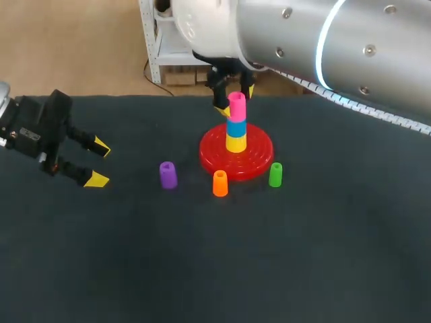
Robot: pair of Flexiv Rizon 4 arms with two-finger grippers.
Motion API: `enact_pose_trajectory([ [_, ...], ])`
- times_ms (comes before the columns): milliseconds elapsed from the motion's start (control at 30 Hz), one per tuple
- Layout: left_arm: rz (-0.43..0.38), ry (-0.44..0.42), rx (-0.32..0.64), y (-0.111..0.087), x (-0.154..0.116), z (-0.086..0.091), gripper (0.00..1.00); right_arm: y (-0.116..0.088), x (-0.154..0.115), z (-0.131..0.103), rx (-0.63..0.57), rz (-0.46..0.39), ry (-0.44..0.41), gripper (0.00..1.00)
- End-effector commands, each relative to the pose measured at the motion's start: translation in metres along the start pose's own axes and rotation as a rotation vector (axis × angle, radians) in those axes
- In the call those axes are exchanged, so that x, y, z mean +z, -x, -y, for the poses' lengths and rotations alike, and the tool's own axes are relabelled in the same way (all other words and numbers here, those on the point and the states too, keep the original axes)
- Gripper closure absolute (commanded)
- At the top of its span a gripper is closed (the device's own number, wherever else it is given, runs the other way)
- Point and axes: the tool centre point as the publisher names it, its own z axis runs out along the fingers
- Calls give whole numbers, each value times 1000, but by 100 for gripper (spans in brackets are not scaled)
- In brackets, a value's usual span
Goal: Pick up and stack the cylinders on the red base in this order: pink,purple,orange,green
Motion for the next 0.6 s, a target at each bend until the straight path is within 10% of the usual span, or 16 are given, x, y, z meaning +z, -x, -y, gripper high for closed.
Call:
enact_pose_trajectory([
  [33, 3, 1, 3, -2, 0, 0, 0, -1, -23, -15, -69, 162, -75, 0],
  [600, 3, 1, 3, -2, 0, 0, 0, 112, 21, -101, -572, 245, 189, 0],
])
